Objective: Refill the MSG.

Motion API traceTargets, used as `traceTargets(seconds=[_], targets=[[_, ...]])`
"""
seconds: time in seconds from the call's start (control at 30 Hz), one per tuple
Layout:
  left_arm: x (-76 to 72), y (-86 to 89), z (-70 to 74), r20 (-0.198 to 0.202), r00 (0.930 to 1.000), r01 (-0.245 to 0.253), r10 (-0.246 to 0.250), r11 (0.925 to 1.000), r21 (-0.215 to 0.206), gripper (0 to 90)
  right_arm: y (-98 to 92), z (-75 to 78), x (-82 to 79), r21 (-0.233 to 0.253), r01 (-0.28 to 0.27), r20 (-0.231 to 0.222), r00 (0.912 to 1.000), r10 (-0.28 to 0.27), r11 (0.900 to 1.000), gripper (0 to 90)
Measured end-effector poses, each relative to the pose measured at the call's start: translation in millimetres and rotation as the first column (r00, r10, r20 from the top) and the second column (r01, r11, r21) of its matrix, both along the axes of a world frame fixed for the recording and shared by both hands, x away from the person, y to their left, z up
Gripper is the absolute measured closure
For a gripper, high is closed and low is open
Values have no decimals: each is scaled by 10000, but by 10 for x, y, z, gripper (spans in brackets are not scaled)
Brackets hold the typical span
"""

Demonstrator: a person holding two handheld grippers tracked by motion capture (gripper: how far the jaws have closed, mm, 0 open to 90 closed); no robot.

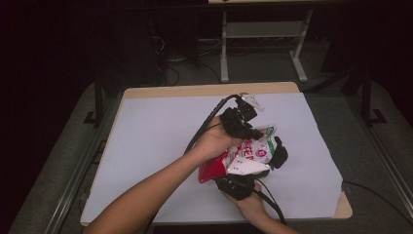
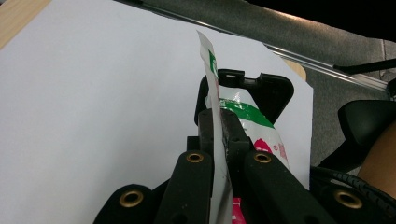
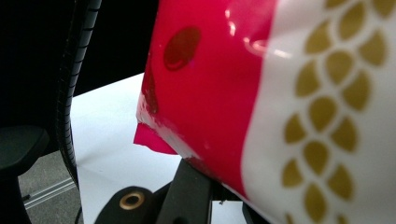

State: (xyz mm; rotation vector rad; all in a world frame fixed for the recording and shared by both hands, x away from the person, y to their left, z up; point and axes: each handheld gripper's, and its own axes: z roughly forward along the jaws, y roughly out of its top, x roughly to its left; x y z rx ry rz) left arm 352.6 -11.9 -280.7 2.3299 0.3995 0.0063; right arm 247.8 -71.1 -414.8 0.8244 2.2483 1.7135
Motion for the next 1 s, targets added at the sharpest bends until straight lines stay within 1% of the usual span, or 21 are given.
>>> traceTargets(seconds=[0.23,0.27,0.33,0.37,0.43,0.5,0.73,0.8,1.0], targets=[[14,12,10,-31,10000,38,-38,9999,-99,900,-7,3,3,-37,11,53,10000,-11,10000,900],[13,11,7,-90,10000,-3,1,9998,-193,900,-8,3,5,-43,4,59,10000,-4,10000,900],[20,15,9,-124,9999,39,-41,9998,-193,900,-8,3,6,-46,11,72,10000,-11,10000,900],[22,16,9,-168,9998,47,-51,9998,-202,900,-7,3,6,-47,3,69,10000,-3,10000,900],[17,15,8,-407,9992,-38,21,9991,-426,900,-6,1,6,-65,-1,87,10000,1,10000,900],[21,17,9,-613,9981,-28,-3,9987,-503,900,-2,0,8,-84,-25,99,9999,26,10000,900],[15,9,5,-518,9986,-83,62,9992,-397,900,5,-1,0,-50,-65,119,9999,65,10000,900],[16,8,7,-445,9990,3,-15,9996,-274,900,7,-4,1,-29,-64,86,9999,65,10000,900],[8,0,6,-498,9987,-90,66,9988,-482,900,9,-3,-4,-41,-72,118,9999,72,10000,900]])
